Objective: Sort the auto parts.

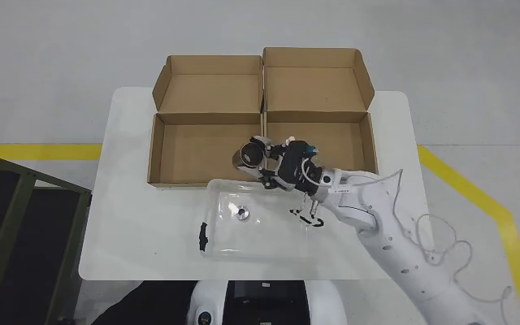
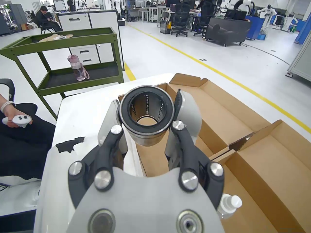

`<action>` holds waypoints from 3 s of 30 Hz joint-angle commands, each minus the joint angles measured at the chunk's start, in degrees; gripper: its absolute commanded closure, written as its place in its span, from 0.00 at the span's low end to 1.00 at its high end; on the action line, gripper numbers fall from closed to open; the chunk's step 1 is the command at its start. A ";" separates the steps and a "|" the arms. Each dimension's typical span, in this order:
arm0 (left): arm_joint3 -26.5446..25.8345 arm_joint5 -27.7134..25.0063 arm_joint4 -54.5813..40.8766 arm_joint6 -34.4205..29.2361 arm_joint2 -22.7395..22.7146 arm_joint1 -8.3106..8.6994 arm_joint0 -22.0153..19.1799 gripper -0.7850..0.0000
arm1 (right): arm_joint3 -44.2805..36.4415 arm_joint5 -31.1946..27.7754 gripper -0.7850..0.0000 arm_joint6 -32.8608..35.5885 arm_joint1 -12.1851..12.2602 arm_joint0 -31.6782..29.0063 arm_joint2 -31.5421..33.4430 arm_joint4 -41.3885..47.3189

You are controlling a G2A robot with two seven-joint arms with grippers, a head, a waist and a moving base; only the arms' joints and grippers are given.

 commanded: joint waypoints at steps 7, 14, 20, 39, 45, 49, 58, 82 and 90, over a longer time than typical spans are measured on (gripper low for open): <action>0.00 0.00 0.00 0.00 0.00 0.00 0.00 0.00 | 4.66 2.71 1.00 2.79 -1.46 3.27 -3.92 -2.68; 0.00 0.00 0.00 0.00 0.00 0.00 0.00 0.00 | 9.76 4.23 1.00 4.88 -3.21 7.60 -7.36 -3.37; 0.00 0.00 0.00 0.00 0.00 0.00 0.00 0.00 | 14.87 5.46 1.00 6.58 -5.32 12.21 -10.96 -2.80; 0.00 0.00 0.00 0.00 0.00 0.00 0.00 0.00 | 29.57 7.20 1.00 8.72 -12.57 22.35 -20.18 -0.89; 0.00 0.00 0.00 0.00 0.00 0.00 0.00 0.00 | 33.86 7.56 1.00 9.59 -14.82 24.77 -22.03 -0.73; 0.00 0.00 0.00 0.00 0.00 0.00 0.00 0.00 | 36.30 8.30 1.00 10.07 -16.20 25.82 -22.89 -0.63; 0.00 0.00 0.00 0.00 0.00 0.00 0.00 0.00 | 40.14 8.81 1.00 10.33 -18.57 26.74 -24.00 -1.04; 0.00 0.00 0.00 0.00 0.00 0.00 0.00 0.00 | 44.38 8.56 0.24 10.28 -21.26 26.49 -21.87 -3.42; 0.00 0.00 0.00 0.00 0.00 0.00 0.00 0.00 | 37.76 6.90 0.09 10.77 -19.71 23.74 -18.20 -5.13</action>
